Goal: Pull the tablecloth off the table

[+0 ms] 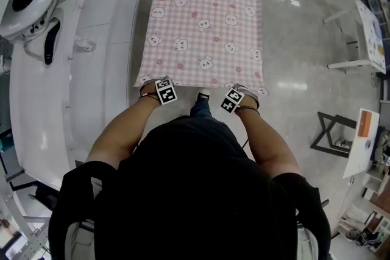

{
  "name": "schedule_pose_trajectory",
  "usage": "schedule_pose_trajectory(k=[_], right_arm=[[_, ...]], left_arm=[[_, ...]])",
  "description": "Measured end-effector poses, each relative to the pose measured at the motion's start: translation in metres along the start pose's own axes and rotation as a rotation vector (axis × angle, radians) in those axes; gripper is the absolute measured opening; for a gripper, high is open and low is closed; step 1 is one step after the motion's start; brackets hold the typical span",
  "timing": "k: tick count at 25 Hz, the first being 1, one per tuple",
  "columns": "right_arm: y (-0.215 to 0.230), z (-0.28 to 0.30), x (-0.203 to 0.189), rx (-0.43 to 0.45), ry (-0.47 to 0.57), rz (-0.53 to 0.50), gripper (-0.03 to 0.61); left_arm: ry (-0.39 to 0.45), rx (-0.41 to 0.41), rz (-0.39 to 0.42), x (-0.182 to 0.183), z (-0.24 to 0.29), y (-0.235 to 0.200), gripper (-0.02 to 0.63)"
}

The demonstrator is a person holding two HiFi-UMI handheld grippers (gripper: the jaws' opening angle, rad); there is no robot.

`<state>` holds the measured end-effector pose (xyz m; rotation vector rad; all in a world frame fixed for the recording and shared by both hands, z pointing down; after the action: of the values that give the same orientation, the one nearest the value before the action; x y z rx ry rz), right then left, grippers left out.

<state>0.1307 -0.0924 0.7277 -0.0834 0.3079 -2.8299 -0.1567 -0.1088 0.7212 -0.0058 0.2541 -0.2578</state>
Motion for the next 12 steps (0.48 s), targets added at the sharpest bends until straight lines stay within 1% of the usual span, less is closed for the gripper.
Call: schedule_pose_trajectory(k=[12], right_arm=[[-0.049, -0.024, -0.005, -0.031, 0.011, 0.020, 0.028]], left_arm=[[0.017, 0.023, 0.024, -0.021, -0.018, 0.046, 0.000]])
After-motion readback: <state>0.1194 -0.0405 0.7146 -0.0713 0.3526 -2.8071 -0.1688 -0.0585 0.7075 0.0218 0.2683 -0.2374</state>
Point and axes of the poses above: the fingertips, and each gripper's own axes: z forward along the fingers, y to its right, x out of its top, the point moved 8 cm from there along -z, backward along the fingers, and after that the axes turned 1 degree about -z, right-handed, at the moved point
